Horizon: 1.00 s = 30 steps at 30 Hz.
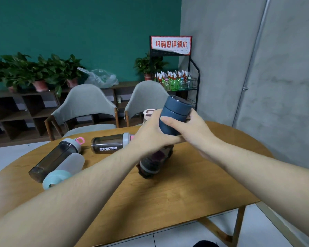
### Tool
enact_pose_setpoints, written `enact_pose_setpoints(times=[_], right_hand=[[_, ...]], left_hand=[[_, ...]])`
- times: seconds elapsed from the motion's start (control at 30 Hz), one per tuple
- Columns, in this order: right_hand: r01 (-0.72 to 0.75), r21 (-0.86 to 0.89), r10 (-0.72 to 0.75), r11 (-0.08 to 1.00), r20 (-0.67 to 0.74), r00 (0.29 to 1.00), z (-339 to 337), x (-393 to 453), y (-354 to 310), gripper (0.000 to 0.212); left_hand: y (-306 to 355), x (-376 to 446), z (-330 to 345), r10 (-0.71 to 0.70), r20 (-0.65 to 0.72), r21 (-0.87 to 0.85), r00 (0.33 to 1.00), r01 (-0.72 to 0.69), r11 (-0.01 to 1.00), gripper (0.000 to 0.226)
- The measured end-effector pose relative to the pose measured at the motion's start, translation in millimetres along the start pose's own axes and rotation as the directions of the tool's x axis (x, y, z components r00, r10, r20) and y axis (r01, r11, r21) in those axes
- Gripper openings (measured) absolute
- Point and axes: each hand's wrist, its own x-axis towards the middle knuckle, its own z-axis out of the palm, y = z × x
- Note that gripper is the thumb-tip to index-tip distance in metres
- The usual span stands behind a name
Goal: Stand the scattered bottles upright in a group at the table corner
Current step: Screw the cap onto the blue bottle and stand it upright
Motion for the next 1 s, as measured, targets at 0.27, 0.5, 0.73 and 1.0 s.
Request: enact_pose_setpoints(times=[0.27,0.5,0.73,1.0], right_hand=[[-0.002,-0.182,0.002,0.983,-0.001,1.0,-60,34,13,0.076],[-0.053,-0.256,0.028,0.965,-0.102,0.994,-109,73,39,0.072],[-0.091,-0.277,0.035,0.956,-0.202,0.979,-148,136,68,0.073],[-0.113,-0.272,0.047,0.956,-0.237,0.97,-179,209,114,0.078]], left_hand=[[-22,42,8,-0.226,0.154,0.023,0.962,0.225,0.974,0.088],[-74,73,34,-0.347,-0.013,0.208,0.938,0.342,0.916,0.059],[-104,98,56,-0.57,0.066,0.487,0.819,0.472,0.735,0.097],[-134,116,70,-0.704,0.16,0.52,0.692,0.547,0.656,0.116]])
